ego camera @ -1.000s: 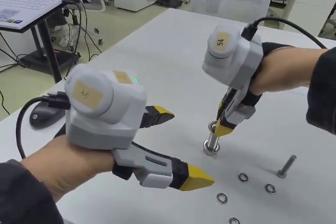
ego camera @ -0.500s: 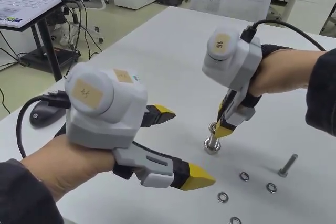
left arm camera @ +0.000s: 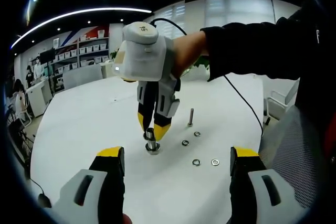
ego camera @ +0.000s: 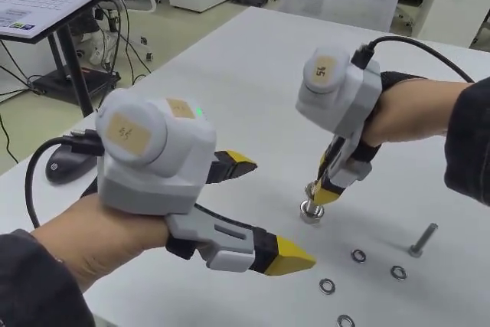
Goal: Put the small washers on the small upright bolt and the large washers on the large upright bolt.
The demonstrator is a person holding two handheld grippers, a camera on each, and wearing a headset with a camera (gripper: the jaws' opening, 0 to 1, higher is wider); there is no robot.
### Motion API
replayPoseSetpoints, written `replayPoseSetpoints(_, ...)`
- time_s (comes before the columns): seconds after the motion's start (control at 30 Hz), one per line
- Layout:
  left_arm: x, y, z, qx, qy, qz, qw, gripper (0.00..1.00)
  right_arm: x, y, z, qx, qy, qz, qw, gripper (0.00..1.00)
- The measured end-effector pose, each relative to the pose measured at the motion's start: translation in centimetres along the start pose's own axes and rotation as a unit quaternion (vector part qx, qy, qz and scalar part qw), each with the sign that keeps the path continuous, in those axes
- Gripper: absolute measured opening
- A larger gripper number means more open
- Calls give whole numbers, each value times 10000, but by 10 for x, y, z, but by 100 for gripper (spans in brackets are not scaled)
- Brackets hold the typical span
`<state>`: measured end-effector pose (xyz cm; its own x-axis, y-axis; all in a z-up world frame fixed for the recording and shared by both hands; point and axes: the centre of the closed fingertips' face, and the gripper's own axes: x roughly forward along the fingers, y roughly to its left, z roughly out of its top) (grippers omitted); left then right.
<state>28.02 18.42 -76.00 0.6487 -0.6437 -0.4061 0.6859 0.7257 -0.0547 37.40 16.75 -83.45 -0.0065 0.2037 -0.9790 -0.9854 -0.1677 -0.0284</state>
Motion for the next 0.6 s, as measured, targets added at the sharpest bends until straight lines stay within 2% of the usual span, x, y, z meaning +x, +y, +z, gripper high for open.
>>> replayPoseSetpoints(0.27, 0, 0, 0, -6, 8, 4, 10000, 82, 9, -5, 0, 15, -6, 25, 10000, 23)
replayPoseSetpoints(0.6, 0, 0, -1, -7, 12, 5, 10000, 82, 14, -2, -1, 22, 29, 56, 10000, 23)
